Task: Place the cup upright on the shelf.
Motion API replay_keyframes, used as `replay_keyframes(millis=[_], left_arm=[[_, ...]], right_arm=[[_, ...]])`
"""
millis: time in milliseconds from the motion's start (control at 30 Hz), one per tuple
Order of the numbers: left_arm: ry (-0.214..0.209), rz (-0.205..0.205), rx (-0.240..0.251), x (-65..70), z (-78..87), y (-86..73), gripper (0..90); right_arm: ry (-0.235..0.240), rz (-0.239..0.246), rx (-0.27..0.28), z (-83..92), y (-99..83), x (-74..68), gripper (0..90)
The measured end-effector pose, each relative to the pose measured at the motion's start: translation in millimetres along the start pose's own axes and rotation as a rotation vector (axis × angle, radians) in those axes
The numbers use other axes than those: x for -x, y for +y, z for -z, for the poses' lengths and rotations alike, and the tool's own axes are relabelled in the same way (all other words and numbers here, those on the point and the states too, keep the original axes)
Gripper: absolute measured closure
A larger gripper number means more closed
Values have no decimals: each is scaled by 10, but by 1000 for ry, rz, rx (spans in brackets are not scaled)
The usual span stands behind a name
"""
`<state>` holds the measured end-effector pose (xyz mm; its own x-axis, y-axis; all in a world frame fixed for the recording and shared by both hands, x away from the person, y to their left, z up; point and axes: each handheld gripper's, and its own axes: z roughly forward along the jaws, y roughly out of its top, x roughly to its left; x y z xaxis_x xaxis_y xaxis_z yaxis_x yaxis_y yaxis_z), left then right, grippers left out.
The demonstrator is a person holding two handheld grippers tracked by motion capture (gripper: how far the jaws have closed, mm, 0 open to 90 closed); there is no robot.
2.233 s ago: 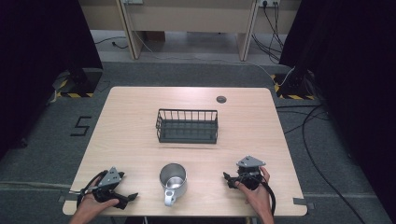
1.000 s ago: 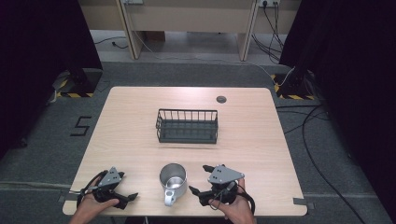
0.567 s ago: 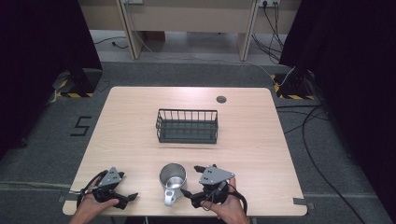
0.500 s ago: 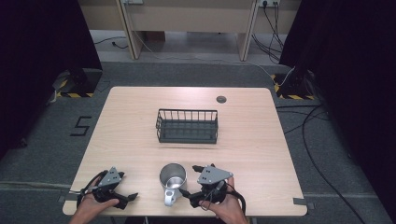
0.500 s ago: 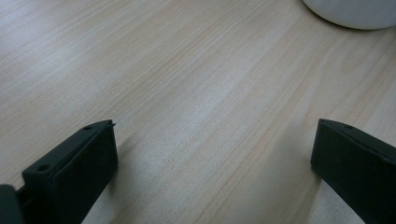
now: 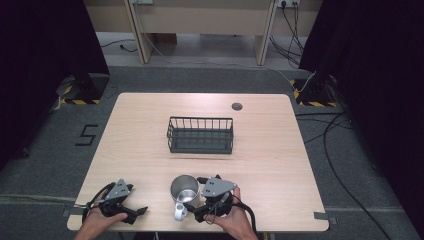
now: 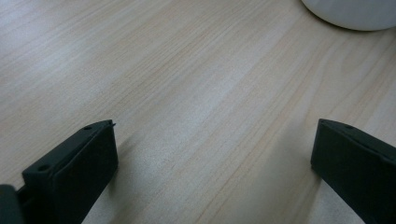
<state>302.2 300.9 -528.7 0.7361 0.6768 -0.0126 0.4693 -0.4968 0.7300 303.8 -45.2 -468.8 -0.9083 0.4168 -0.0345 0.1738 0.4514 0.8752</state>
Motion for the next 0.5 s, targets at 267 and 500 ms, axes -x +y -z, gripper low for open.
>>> replay_keyframes(millis=[267,500], left_arm=[[0,1,0,0,0,0,0],[1,-1,0,-1,0,0,0]], right_arm=[[-36,14,5,-95,53,-60,102],[-63,28,-3,-199,131,-98,74]])
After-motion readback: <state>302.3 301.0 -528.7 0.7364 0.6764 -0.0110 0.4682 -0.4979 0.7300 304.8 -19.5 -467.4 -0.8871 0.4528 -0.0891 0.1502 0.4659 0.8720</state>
